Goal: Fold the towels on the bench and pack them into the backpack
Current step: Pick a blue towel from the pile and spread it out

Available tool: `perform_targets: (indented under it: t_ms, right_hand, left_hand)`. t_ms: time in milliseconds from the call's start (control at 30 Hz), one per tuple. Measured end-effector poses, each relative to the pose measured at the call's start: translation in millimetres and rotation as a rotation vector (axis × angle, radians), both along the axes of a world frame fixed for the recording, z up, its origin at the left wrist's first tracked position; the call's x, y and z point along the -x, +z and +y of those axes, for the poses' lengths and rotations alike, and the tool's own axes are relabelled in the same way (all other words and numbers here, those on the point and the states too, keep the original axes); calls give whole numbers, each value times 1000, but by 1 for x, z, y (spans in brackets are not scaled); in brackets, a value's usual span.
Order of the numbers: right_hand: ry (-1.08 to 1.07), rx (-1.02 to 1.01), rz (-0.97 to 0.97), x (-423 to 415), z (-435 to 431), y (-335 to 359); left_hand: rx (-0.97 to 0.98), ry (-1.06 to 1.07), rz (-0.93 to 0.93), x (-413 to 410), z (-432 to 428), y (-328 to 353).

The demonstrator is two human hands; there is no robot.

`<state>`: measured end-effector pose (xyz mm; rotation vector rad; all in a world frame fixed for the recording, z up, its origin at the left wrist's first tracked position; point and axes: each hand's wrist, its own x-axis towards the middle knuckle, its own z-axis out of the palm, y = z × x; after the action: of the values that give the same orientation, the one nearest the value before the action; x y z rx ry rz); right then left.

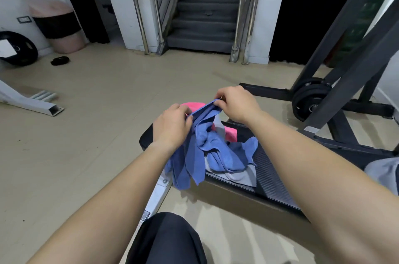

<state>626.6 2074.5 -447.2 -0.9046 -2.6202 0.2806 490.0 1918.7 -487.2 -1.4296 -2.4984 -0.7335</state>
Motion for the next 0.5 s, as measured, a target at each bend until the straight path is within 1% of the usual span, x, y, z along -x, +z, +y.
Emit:
perform_targets:
  t_ms: [167,267,400,500]
  right_hand:
    - [-54,-146,53,-36,10,55]
    - [-93,-223,60,-66,17,88]
    - [-172,-257,9,-114,23,112]
    - [-234,-234,-39,-152,28,108]
  left_hand:
    - [-88,-50,69,-23,20,56]
    - [-132,-70,76,-41,37,92]
    - [-170,-99,88,-65,56,125]
    - [-184,-130,112,-84,68,142]
